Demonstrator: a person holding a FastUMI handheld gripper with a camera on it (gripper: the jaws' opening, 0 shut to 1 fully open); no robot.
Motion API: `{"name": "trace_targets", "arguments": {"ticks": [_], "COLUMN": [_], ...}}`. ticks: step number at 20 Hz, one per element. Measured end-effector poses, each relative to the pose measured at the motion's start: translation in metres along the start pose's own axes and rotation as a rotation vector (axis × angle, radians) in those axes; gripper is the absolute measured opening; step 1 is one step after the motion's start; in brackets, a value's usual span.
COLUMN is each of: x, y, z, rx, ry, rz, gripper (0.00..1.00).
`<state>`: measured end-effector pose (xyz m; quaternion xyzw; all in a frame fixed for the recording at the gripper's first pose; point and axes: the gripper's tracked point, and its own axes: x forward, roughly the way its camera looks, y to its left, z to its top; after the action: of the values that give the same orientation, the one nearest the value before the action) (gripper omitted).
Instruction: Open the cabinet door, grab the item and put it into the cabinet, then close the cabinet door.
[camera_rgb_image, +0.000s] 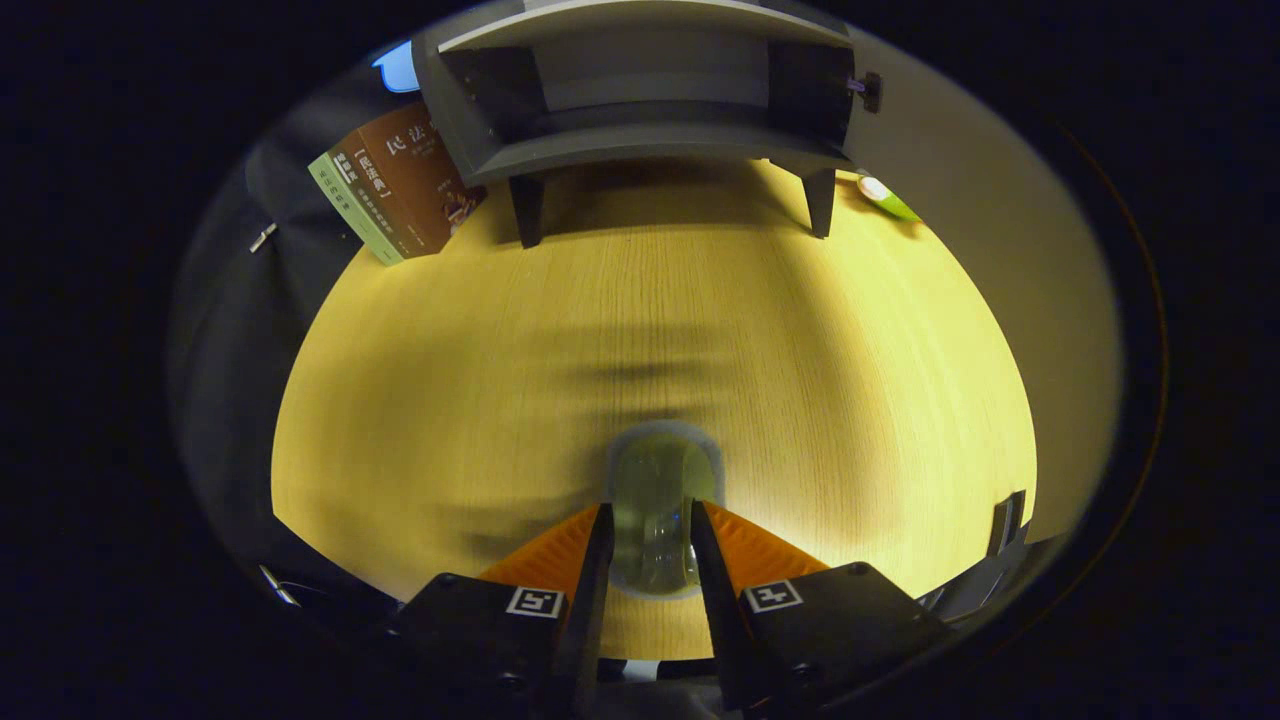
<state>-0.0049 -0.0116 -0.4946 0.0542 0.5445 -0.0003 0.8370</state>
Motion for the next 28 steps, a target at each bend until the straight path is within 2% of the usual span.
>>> {"name": "trace_targets", "arguments": {"ticks": [3, 9, 10, 12, 16, 20, 28], "x": [0.011, 0.016, -0.002, 0.013, 0.004, -0.021, -0.119], "y": [-0.003, -0.008, -0.009, -0.011, -0.007, -0.009, 0.016], "z": [-0.009, -0.015, -0.018, -0.017, -0.004, 0.038, 0.178], "rx": [-0.012, -0.041, -0.04, -0.071, -0.036, -0.022, -0.032], "ry": [0.054, 0.08, 0.074, 0.102, 0.083, -0.022, -0.377], "rz": [-0.007, -0.036, -0.046, -0.071, -0.054, -0.074, -0.077], "gripper": [0.51, 0.51, 0.51, 0.17, 0.17, 0.17, 0.17]}}
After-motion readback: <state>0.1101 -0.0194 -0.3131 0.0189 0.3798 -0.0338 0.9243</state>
